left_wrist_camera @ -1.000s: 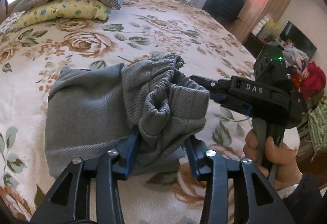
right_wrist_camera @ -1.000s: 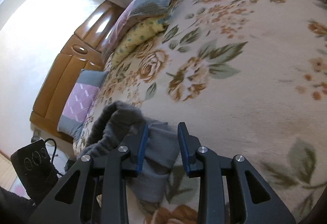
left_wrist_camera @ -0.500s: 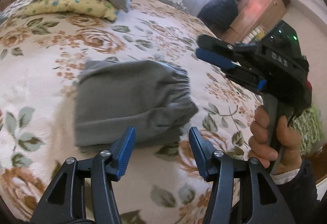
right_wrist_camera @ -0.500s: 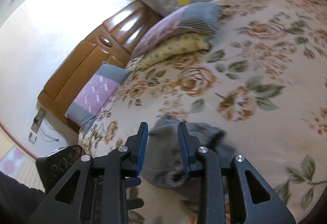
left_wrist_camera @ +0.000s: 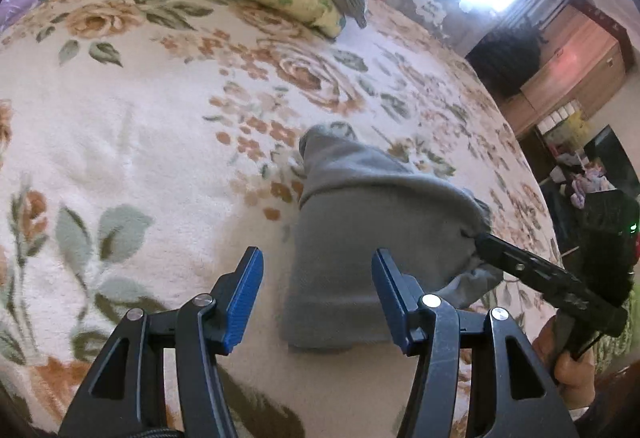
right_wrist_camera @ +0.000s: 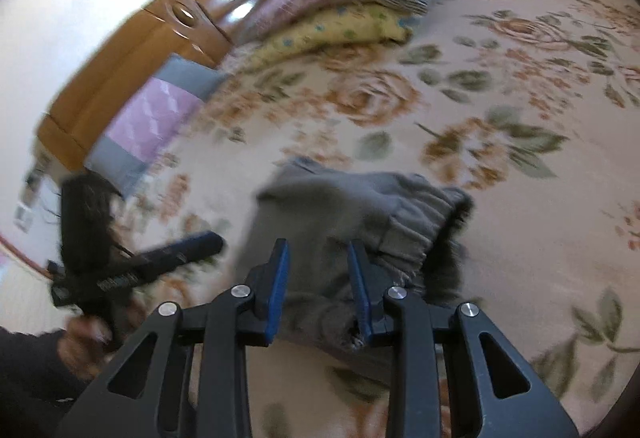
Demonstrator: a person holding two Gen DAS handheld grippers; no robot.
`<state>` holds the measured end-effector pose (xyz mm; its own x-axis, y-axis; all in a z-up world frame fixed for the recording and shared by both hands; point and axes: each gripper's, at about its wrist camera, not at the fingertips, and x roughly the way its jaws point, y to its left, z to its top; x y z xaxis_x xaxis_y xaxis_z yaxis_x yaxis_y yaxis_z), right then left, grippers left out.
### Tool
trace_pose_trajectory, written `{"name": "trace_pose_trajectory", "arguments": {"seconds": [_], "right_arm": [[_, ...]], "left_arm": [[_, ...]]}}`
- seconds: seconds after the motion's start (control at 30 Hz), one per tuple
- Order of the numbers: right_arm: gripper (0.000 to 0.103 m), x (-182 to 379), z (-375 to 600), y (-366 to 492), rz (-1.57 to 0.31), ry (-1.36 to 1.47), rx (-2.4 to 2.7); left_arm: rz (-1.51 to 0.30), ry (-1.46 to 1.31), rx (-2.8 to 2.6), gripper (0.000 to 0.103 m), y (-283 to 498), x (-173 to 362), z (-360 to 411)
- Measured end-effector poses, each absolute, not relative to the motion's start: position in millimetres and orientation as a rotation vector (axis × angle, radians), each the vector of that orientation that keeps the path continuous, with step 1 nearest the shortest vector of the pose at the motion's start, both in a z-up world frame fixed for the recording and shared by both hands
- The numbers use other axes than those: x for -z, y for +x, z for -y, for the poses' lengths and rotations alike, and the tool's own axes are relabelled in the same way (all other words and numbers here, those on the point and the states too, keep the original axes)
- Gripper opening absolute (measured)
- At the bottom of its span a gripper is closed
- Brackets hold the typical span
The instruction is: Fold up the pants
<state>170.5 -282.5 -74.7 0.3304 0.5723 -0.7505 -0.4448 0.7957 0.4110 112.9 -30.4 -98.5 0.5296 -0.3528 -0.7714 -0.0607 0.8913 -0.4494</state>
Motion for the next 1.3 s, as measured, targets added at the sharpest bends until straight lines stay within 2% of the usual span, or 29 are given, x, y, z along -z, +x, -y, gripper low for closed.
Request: {"name": "trace_pose_trajectory", "arguments": {"seconds": [0.2, 0.4, 0.47, 0.53, 0.63, 0.97, 1.0, 1.03, 1.07, 1.1, 1.13, 1.17, 1.2, 1.3], "right_arm": [[0.031, 106, 307, 170, -1.090, 0.169, -0.587], [0.032, 67, 292, 171, -1.046, 0.163, -0.671], [0.037, 47, 275, 177, -1.013, 0.134, -0.722], [0.050, 33, 256, 183, -0.987, 0.106, -0.759], [0.053, 23, 219, 197, -0.977, 0.059, -0.813], [0.053, 99, 110, 260, -1.254, -0.224, -0.794], [0.050, 105, 106, 259, -1.258, -0.260, -0.786], [0.029, 109, 104, 258, -1.263, -0.290, -0.774], [0.024, 111, 105, 259, -1.267, -0.285, -0.760], [0.022, 110, 108, 262, -1.266, -0.259, -0.757], [0.020, 107, 112, 263, -1.259, -0.230, -0.755], [0.019, 104, 114, 264, -1.250, -0.212, -0.756], [0.018, 100, 118, 264, -1.235, -0.193, -0.754], [0.016, 97, 129, 268, -1.211, -0.112, -0.754]], "left_arm": [[-1.099, -0.460, 0.248, 0.059, 105, 132, 51], [-1.083, -0.512, 0.235, 0.060, 103, 122, 32], [-1.067, -0.547, 0.228, 0.060, 104, 119, 23], [-1.059, -0.570, 0.224, 0.060, 106, 119, 16], [-1.062, -0.586, 0.233, 0.060, 112, 121, 15], [-1.098, -0.630, 0.314, 0.060, 113, 136, 29], [-1.096, -0.633, 0.319, 0.059, 113, 137, 30], [-1.089, -0.639, 0.328, 0.058, 113, 139, 31], [-1.079, -0.650, 0.340, 0.047, 113, 140, 31], [-1.072, -0.668, 0.362, 0.037, 113, 141, 30], [-1.064, -0.675, 0.377, 0.033, 112, 140, 29], [-1.052, -0.675, 0.395, 0.024, 112, 135, 28], [-1.043, -0.671, 0.409, 0.020, 111, 131, 27], [-1.038, -0.653, 0.427, 0.017, 107, 125, 30]]}}
